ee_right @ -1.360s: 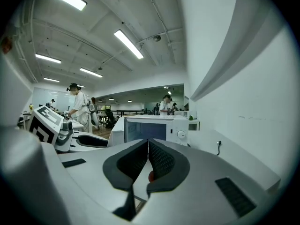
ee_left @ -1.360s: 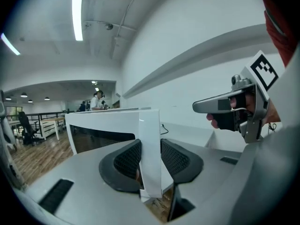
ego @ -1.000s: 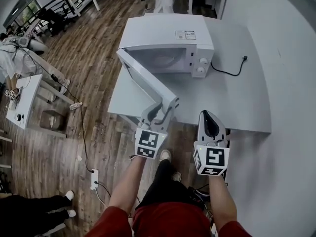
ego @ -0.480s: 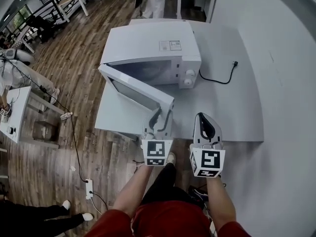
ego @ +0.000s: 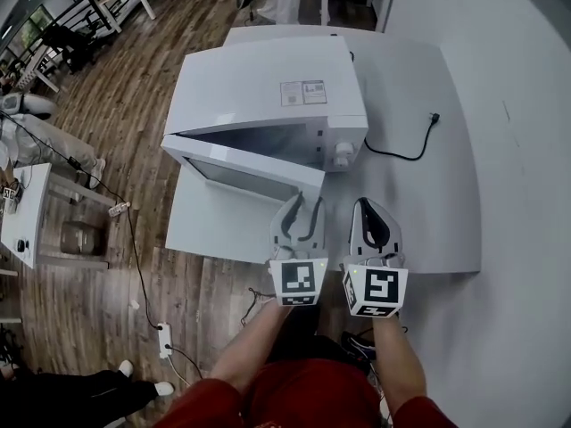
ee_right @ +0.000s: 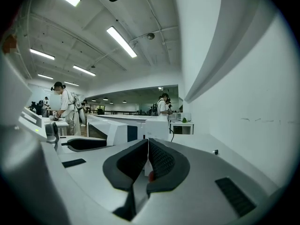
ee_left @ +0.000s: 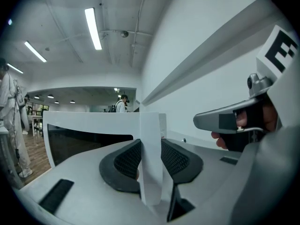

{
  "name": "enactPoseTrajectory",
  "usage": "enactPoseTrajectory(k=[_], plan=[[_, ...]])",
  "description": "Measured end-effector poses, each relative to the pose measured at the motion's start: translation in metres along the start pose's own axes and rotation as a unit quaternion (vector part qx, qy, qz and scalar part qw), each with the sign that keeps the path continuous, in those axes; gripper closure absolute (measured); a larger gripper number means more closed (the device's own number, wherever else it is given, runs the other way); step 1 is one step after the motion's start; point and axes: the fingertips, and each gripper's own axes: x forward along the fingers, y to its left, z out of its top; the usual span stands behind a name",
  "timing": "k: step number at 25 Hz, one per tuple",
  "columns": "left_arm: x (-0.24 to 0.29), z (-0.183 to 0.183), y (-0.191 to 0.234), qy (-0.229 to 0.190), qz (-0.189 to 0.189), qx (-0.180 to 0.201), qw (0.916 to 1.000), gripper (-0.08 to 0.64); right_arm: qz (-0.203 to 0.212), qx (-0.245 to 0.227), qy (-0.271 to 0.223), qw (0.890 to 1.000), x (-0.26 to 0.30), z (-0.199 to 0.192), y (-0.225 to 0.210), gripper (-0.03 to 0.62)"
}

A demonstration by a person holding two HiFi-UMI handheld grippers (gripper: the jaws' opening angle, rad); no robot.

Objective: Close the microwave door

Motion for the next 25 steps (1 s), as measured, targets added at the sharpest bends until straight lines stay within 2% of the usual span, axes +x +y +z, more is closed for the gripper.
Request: enactPoseTrajectory(k=[14, 20, 25], plan=[[0.063, 0.006, 0.007, -0.001, 0.018, -0.006, 0.9998, 0.411, -0.012, -0.002, 0.008, 1.0, 0.057, 0.006, -0.032, 0.565], [0.082, 0.011, 0.011, 0.001, 0.03, -0.006, 0.9995, 0.411, -0.001, 0.001, 0.008, 1.0, 0.075, 0.009, -0.039, 0.565], [0.092, 0.012, 0.015, 0.001, 0.049, -0.008, 0.9988, 0.411, 0.028, -0.003, 0.007, 1.0, 0.089, 0.011, -0.041, 0.565]])
